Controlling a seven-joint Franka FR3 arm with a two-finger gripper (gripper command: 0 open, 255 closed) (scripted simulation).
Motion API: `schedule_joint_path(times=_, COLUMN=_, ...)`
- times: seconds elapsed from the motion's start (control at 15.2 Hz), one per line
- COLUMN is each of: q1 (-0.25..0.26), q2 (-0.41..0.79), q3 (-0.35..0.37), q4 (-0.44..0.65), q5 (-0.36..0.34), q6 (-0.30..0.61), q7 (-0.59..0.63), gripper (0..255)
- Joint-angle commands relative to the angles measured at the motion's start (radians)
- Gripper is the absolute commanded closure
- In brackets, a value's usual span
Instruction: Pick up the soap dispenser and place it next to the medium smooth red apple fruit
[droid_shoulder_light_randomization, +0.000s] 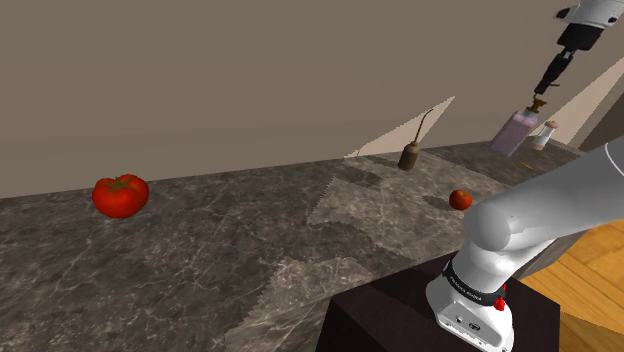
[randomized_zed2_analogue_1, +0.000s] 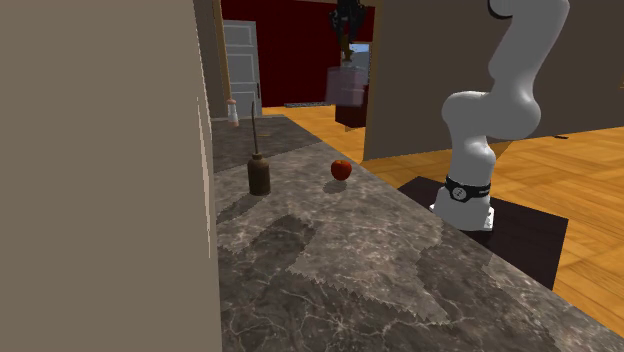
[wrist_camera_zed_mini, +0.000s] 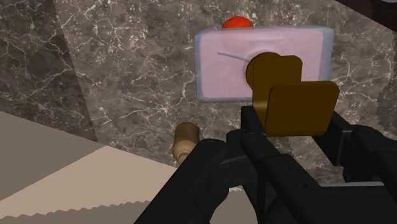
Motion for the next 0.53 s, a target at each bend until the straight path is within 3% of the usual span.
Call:
schedule_joint_path(times=0.0, q1=-0.005, q2=0.014, q3=-0.043, q4=0.045, q5=-0.006, q6=-0.027, q7=-0.057, gripper=255)
schedule_joint_path(times=0.46, q1=0.010, q2=0.137, q3=-0.267, q4=0.241, q5=0.025, q6=-0.099, q7=-0.289, gripper=255)
